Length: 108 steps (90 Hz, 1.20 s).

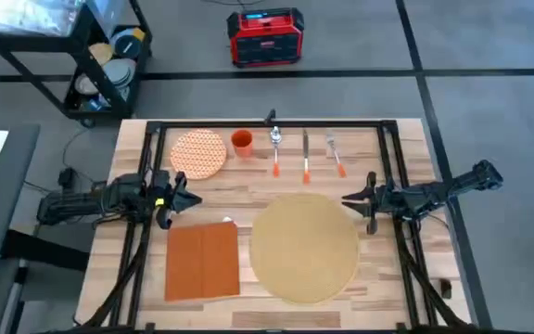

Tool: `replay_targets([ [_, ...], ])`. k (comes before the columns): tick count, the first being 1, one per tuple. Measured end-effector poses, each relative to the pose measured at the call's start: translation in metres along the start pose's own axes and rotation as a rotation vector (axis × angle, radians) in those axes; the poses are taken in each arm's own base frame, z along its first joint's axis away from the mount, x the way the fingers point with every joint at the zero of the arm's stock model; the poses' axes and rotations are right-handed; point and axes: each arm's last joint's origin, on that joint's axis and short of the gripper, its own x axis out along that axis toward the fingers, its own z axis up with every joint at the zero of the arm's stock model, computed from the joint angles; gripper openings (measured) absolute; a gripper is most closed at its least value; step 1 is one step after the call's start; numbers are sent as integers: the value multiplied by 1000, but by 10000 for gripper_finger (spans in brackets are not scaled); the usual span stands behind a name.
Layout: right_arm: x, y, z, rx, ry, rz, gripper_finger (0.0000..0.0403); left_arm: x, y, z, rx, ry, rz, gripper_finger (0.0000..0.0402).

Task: Set table place
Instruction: Fold the orange table napkin

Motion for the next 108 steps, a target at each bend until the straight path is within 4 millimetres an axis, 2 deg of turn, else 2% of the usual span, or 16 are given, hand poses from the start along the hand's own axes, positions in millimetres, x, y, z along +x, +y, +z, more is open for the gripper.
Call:
replay_targets([
  [7, 1, -2, 5, 30, -55, -41, 59, 0, 1, 6, -88, -86, 64, 0],
  [14, -1, -6, 22, 123, -217, -99, 59, -2, -1, 18, -246, -218, 94, 0],
  [22, -10, -14, 47, 288, -482, -129, 59, -5, -11, 42, -378, -312, 40, 0],
  [28, -21, -20, 64, 387, -684, -141, 59, -9, -22, 69, -384, -389, -5, 0],
  [33, -30, -25, 74, 450, -827, -137, 59, -13, -32, 95, -310, -499, -39, 0],
  [39, -36, -28, 87, 464, -889, -145, 59, -21, -47, 131, -107, -701, -76, 0],
  [51, -28, -28, 118, 236, -748, -244, 59, -38, -72, 187, 365, -1117, 18, 0],
  [56, -22, -27, 135, 150, -695, -283, 59, -37, -77, 204, 443, -1168, 125, 0],
  [59, -19, -28, 148, 127, -676, -312, 59, -33, -78, 213, 421, -1126, 192, 0],
  [63, -13, -29, 165, 104, -631, -368, 59, -23, -77, 221, 344, -969, 277, 0],
  [68, -6, -30, 183, 85, -535, -451, 59, -10, -73, 222, 276, -644, 405, 0],
  [76, 3, -32, 201, 46, -276, -554, 59, 3, -62, 207, 191, -120, 642, 0],
  [85, 6, -34, 197, 101, 67, -586, 59, 2, -49, 183, 49, 279, 951, 0],
  [92, 6, -35, 186, 199, 270, -561, 59, -3, -43, 168, -82, 420, 1121, 0],
  [99, 6, -33, 175, 251, 386, -509, 59, -5, -40, 153, -171, 535, 1168, 0],
  [108, 7, -31, 167, 281, 415, -474, 59, 1, -35, 131, -223, 664, 1101, 0],
])
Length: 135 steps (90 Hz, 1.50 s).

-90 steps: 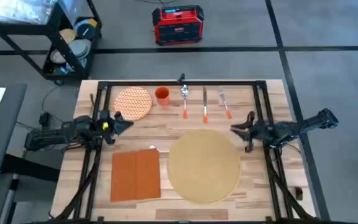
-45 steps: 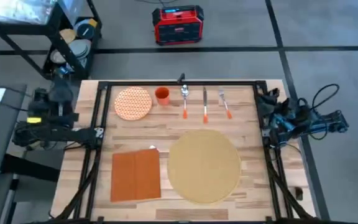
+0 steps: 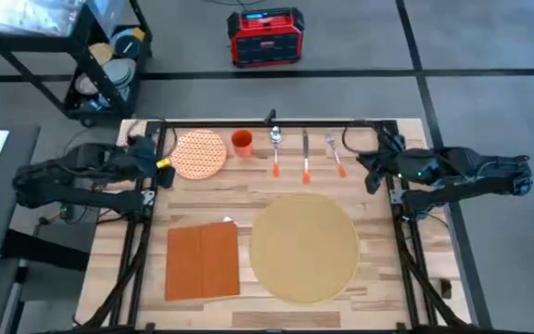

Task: Set table place
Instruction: Fold the orange table napkin

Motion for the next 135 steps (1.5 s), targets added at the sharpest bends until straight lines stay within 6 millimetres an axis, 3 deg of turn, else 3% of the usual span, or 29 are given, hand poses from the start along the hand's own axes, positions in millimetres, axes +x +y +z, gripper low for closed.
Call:
replay_targets([
  [25, 4, -7, -12, 38, 84, -23, 103, 71, -32, -41, 183, 250, -356, 0],
  [39, 4, -7, -12, 25, 84, -22, 148, 95, -39, -62, 227, 339, -459, 0],
  [69, 16, -6, -10, 5, 114, -81, 226, 99, -39, -71, 422, 372, -484, 2],
  [90, 26, -1, -11, -15, 150, -105, 234, 98, -48, -65, 379, 307, -564, 63],
  [113, 34, 3, -11, -41, 174, -118, 234, 106, -26, -83, 287, 560, -206, 95],
  [135, 36, 5, -11, -45, 181, -122, 233, 117, -34, -82, 97, 536, -84, 95],
])
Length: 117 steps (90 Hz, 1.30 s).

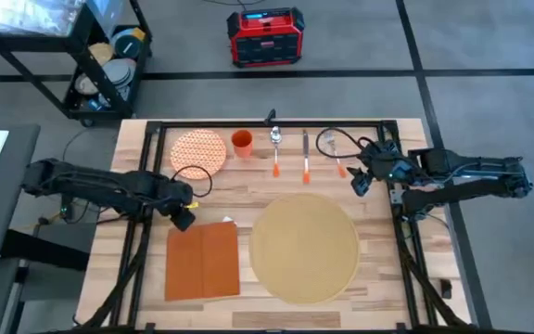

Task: Set table place
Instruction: Fold the orange table napkin

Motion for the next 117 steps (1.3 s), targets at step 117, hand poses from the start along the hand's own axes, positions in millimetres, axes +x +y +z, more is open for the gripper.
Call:
replay_targets([
  [117, 0, -1, 1, -8, -5, -2, 233, 26, -2, -45, 286, 56, -46, 95],
])
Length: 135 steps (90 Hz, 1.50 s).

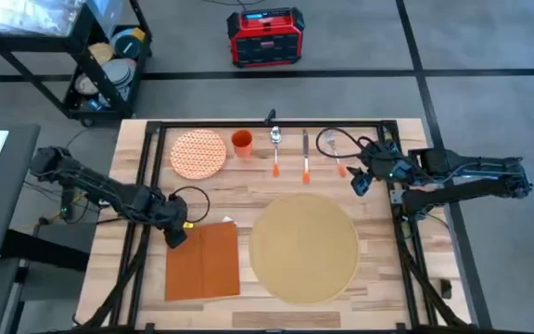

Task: Set table place
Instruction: Fold the orange table napkin

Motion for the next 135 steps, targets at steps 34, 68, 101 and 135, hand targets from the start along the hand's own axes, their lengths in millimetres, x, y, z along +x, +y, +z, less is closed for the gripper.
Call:
replay_targets([
  [34, 0, 0, 0, -1, 2, -1, 233, 5, -1, -2, 48, 47, -69, 41],
  [68, 0, -1, 0, -9, -11, -24, 233, -6, -10, 3, -195, 58, -114, 1],
  [101, 0, -1, 0, -38, -10, -25, 233, -32, -35, 25, -569, -59, -336, 0],
  [135, 0, -1, 0, -39, -9, -25, 233, -38, -35, 50, -862, -203, -488, 0],
])
